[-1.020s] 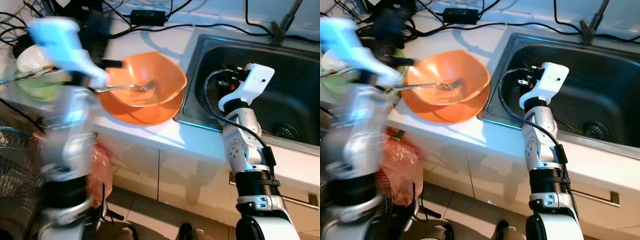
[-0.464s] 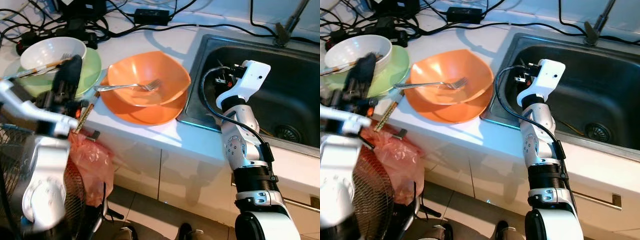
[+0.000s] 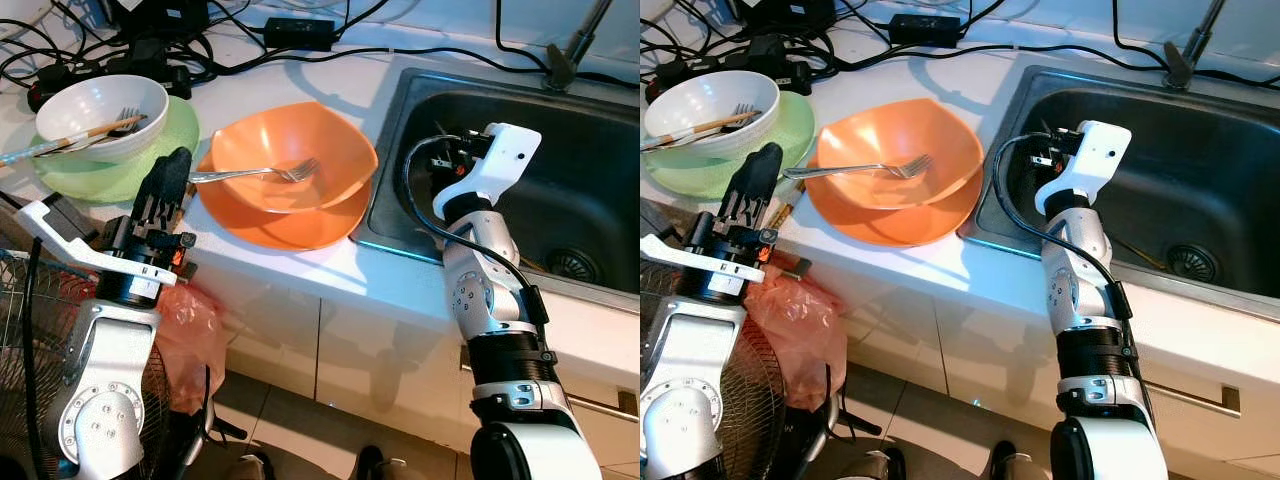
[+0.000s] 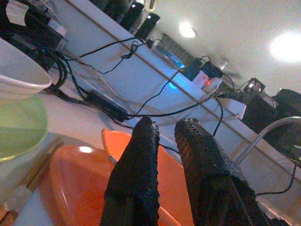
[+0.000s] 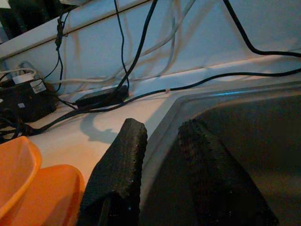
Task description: Kitchen organization
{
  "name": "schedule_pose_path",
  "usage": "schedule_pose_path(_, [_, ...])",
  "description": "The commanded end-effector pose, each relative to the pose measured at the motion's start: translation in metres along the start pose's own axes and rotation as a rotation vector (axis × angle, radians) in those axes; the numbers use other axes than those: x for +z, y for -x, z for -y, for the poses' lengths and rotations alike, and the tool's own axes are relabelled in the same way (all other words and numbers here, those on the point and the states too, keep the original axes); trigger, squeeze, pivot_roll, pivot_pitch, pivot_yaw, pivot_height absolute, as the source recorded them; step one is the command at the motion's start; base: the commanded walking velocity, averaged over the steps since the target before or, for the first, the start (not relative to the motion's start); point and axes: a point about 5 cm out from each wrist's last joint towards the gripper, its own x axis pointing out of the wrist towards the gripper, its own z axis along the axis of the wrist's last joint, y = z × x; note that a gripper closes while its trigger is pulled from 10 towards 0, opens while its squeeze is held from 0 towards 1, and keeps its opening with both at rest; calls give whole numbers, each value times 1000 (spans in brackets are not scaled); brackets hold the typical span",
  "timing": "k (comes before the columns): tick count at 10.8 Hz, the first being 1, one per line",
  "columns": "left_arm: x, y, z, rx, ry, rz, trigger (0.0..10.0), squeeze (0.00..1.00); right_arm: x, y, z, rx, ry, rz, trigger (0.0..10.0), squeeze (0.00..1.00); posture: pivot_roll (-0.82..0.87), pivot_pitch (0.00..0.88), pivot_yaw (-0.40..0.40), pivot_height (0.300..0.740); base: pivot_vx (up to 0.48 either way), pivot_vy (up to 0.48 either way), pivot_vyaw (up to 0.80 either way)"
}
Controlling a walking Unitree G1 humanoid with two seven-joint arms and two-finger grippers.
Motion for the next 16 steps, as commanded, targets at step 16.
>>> schedule_pose_path(16, [11,-2,-34,100,-123,-57,10000,0,1,1,1,1,-7,13,10000,0,149,212,-17,740,0,0,0])
